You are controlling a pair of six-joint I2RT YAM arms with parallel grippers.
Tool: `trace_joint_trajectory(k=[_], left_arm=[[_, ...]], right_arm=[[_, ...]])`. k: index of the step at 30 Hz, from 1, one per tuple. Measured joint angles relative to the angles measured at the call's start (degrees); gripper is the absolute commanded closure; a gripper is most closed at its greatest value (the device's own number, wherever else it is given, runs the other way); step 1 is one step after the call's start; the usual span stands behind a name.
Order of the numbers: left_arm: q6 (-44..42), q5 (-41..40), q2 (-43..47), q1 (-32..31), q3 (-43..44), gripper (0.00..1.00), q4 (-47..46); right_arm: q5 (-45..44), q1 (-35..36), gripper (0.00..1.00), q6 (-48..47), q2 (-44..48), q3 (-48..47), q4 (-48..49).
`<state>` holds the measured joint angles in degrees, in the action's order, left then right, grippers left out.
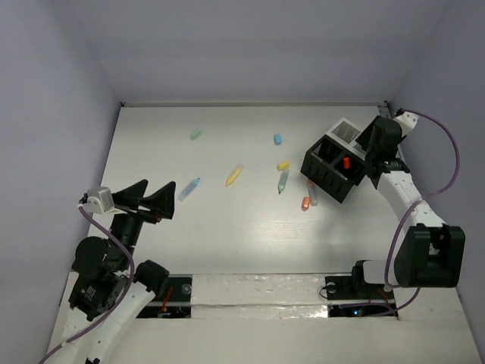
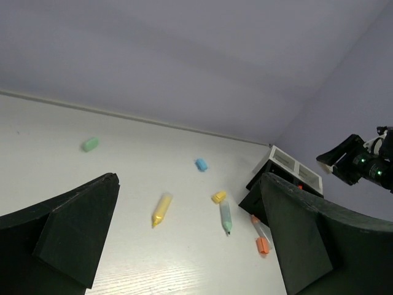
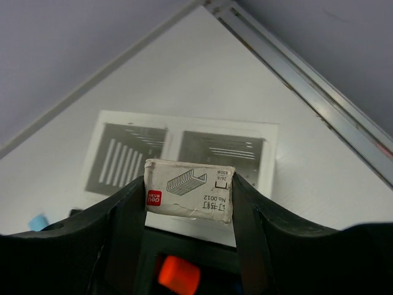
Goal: Sort the stationery into containers
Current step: Place the stationery in the storage box, then pick up the pen from the center of the board.
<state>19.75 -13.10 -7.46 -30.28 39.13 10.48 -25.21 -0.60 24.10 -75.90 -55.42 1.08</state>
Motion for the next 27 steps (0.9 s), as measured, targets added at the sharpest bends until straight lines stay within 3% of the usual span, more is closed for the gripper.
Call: trace_joint_trajectory(k=[11,14,19,27], left_arm=[[-0.87,4.31,-0.94,0.44,-0.28,0.01,-0.39],[-0.92,4.52,-0.94,0.44,-0.28,0.01,-0.39],[-1.16,4.76,-0.98,0.44,-0.28,0.01,-0.42],[-1.29,5.14,-2.21,0.44,-0.28,0.01,-0.61]], right_arm=[[2.05,-2.84,0.35,0.15,-7.78,-1.11,-2.01],[1.99,-2.84,0.28,0.11,-8.24,-1.11,-2.25],[1.79,-2.82,0.09,-0.04,-8.24,-1.2,-1.99],[5.25,-2.86,0.05,-0.33,-6.45,-1.66,-2.01]])
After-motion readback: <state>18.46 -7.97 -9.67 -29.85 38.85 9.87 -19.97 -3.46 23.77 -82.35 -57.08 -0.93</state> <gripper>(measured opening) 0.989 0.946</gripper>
